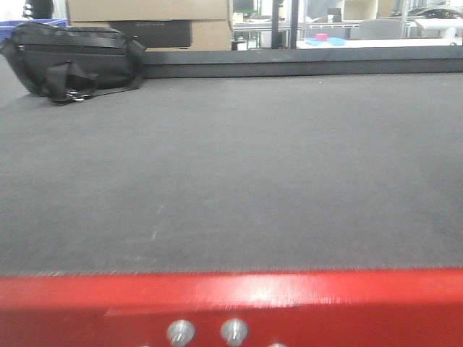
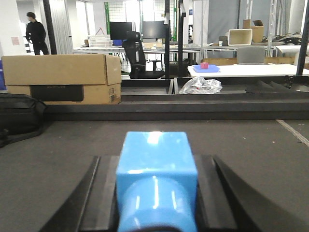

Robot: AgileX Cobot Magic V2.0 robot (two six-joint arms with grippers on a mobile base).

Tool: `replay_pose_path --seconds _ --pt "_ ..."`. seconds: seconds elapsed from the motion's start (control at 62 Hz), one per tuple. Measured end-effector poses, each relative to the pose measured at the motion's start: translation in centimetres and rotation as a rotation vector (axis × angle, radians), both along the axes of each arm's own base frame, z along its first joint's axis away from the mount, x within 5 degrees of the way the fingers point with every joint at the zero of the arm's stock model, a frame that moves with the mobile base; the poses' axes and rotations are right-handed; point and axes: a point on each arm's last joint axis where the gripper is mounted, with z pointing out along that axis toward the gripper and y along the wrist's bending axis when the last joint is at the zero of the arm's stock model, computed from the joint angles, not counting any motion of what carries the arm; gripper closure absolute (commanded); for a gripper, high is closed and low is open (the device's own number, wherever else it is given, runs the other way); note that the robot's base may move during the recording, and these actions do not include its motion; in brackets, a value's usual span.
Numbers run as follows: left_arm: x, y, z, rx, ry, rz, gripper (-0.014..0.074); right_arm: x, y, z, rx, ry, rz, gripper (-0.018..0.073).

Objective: Grab block from conveyor and place in blue bin
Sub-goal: 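Drive base away from conveyor toward the shelf of blue bins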

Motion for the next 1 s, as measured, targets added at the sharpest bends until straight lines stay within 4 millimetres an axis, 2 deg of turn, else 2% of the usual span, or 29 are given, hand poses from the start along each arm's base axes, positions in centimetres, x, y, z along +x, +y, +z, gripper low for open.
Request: replay_pose_path --seconds 0.322,0.677,0.999 --pt "-0.3 0.0 0.1 -0.001 -0.017 0.001 0.0708 0.0 0.0 0.0 0.002 -0.001 0.000 0.0721" --pt "-1.9 0.1 0.4 -0.003 -0.080 0.000 0.0708 -0.2 0.0 0.1 0.003 -0.007 0.000 0.0721" --pt "-2.0 0.1 0.4 -0.003 -0.081 0.000 0.0708 -0.2 0.0 0.1 0.003 -0.007 0.000 0.0721"
